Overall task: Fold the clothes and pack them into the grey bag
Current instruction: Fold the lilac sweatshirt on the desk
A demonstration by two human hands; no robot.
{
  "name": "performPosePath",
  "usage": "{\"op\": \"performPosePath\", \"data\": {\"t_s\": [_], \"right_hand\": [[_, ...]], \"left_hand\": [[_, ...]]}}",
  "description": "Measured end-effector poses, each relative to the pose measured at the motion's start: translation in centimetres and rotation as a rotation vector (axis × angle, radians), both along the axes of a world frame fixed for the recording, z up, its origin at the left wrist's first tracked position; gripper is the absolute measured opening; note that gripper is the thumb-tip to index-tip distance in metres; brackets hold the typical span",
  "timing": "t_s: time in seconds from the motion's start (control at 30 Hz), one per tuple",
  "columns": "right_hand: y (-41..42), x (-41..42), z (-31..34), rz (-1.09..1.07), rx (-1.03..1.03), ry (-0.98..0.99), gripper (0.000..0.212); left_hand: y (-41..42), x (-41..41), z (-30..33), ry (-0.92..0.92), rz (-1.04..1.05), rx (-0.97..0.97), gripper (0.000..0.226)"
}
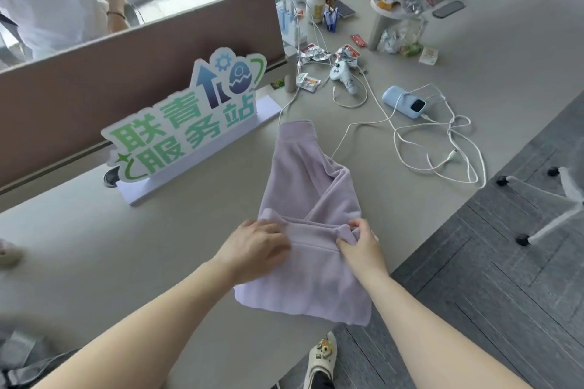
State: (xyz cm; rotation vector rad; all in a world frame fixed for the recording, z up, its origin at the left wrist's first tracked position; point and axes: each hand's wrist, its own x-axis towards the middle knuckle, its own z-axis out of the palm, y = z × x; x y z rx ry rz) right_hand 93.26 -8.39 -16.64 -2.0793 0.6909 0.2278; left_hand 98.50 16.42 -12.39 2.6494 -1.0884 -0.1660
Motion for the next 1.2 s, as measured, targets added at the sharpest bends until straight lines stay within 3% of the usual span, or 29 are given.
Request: {"op": "performPosePath", "data": {"t_s": [0.1,0.17,0.23,0.3,0.33,0.47,0.6,0.67,0.73,0.9,1.0,1.2], "right_hand": [[0.3,-0.2,0.4,0.021,-0.043,-0.002,0.048],[0.5,-0.9,0.8,0.128,-0.333,-0.127,0.052],[0.8,-2.0,1.1,0.314,-0.646,-0.388,0.041],[0.9,-3.6,1.2,0.518,-0.723,-0.571,0.024],[0.8,-4.7,0.9,0.605,-0.696,-0.565,0.025],[-0.5,-7.6,0.5,0.842,-0.55,-0.079,0.085],[-1.5,-8.0,0.7,0.94,-0.668,0.03,0.111],[-2.0,-8.4,0.7,0.969,-0.688,0.08,0.115],[-2.3,-9.0,0.1,1.001,-0.72,0.061,0.114],[-2.3,-9.5,-1.8,0.947,-0.668,-0.022,0.116],[-2.3,-8.4,-1.2,0.88,-0.536,-0.048,0.098],[-2.9,-4.8,3.8,0.551,-0.156,0.051,0.069]], "left_hand": [[1.8,-0.9,0.0,0.314,0.0,0.278,0.09],[2.7,-1.4,-0.7,0.354,-0.078,0.401,0.12],[3.3,-1.7,-1.4,0.309,-0.131,0.436,0.133],[3.6,-1.7,-1.9,0.265,-0.136,0.416,0.132],[3.6,-1.7,-2.0,0.25,-0.132,0.394,0.129],[3.8,-2.0,-2.6,0.27,-0.09,0.291,0.121],[5.1,-2.0,-3.2,0.278,-0.122,0.281,0.129],[5.8,-2.1,-3.5,0.181,-0.178,0.284,0.134],[6.4,-2.5,-3.9,0.059,-0.201,0.293,0.135],[6.9,-3.3,-6.3,0.054,-0.187,0.161,0.118],[6.4,-2.6,-6.1,0.126,-0.116,0.136,0.11],[4.6,0.6,-0.9,0.496,0.246,0.025,0.071]]}}
